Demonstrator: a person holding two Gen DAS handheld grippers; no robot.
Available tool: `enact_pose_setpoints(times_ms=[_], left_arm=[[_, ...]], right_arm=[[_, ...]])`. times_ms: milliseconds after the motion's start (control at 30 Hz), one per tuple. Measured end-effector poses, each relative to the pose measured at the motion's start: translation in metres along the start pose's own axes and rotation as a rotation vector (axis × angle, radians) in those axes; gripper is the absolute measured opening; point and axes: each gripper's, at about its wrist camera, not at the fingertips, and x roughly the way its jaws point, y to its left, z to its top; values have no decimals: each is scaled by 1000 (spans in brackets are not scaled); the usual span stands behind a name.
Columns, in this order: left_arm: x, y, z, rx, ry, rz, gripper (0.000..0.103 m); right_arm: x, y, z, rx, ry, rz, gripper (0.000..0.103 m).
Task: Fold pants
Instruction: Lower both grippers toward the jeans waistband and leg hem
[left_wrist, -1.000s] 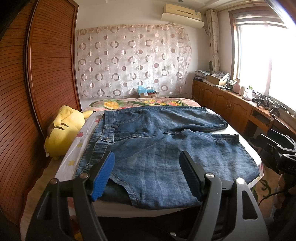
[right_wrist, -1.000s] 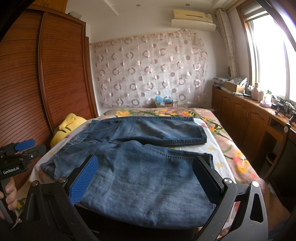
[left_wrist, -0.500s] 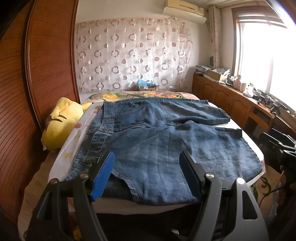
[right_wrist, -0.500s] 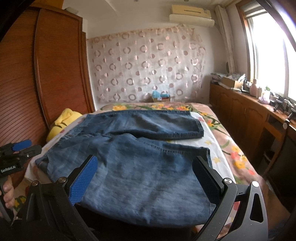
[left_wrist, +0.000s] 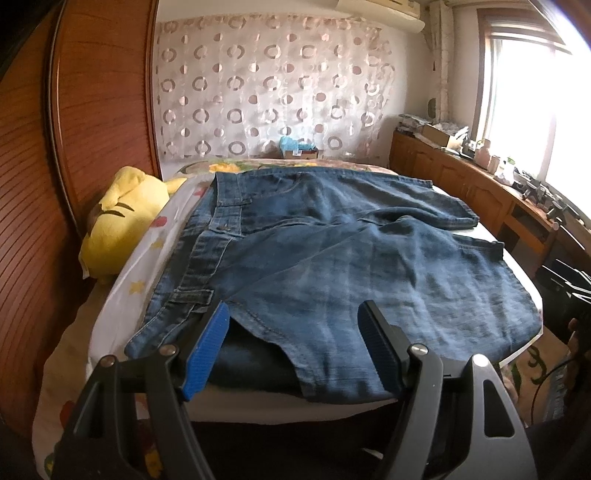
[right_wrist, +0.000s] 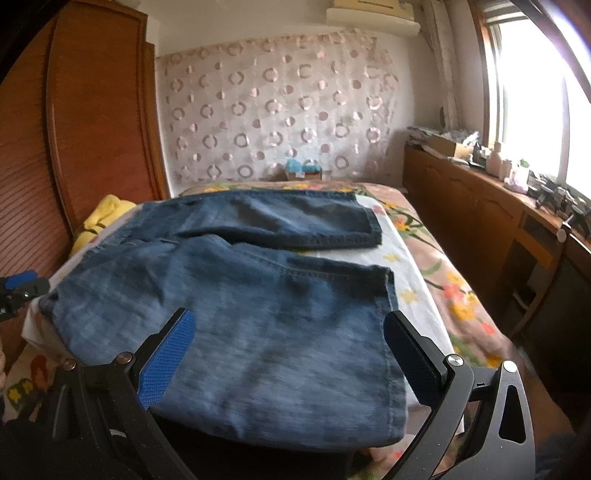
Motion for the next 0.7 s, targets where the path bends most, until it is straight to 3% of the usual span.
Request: enact_pose_setpoints(times_ms=[700], left_arm=[[18,98,-17,-134,55,83,73]], right_arm=[[26,-52,-23,15,138,-64,103]])
